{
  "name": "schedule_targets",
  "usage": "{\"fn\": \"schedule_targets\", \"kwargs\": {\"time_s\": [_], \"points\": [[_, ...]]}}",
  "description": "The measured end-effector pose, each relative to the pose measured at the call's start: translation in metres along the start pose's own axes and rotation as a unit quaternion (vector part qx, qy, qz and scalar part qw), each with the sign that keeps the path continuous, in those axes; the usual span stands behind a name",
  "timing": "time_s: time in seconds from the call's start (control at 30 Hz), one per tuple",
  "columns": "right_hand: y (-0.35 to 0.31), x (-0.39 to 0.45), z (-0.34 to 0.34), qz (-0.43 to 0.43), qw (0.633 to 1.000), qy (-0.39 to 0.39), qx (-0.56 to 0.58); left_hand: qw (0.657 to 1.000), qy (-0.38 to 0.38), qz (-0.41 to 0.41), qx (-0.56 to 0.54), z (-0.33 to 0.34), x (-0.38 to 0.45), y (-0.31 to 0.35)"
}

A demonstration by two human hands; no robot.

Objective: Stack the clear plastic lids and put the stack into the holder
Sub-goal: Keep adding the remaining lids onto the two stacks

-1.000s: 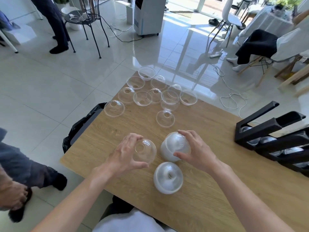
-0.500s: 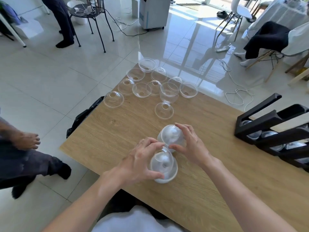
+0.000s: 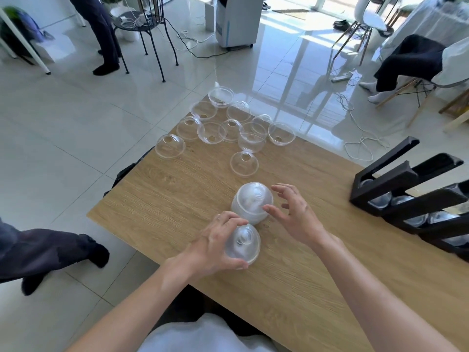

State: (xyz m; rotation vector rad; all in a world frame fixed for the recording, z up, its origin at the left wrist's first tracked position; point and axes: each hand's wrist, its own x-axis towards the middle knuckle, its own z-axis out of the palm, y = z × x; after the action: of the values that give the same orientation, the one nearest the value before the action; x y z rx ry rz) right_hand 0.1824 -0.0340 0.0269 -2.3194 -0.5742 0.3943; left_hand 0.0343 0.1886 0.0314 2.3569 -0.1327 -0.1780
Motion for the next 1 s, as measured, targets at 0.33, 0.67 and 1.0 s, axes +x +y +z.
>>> {"fn": "schedule_targets", "kwargs": {"time_s": [0.33,0.67,1.0], "points": [[-0.024,0.011,-0.007,-0.048,0.999,0.007,-0.016,1.000,-0.004,0.001,-0.018,-0.006,-0.002,-0.012],[-0.067,0.080,0.001,-0.075,0.995,-0.010,-0.072,0.991,0.113,-0.061,-0.048,-0.074,0.023,-0.072],[-0.094,0.155,0.029,0.043,0.989,0.003,-0.141,0.982,0.155,-0.106,0.020,-0.159,0.065,-0.153]]}}
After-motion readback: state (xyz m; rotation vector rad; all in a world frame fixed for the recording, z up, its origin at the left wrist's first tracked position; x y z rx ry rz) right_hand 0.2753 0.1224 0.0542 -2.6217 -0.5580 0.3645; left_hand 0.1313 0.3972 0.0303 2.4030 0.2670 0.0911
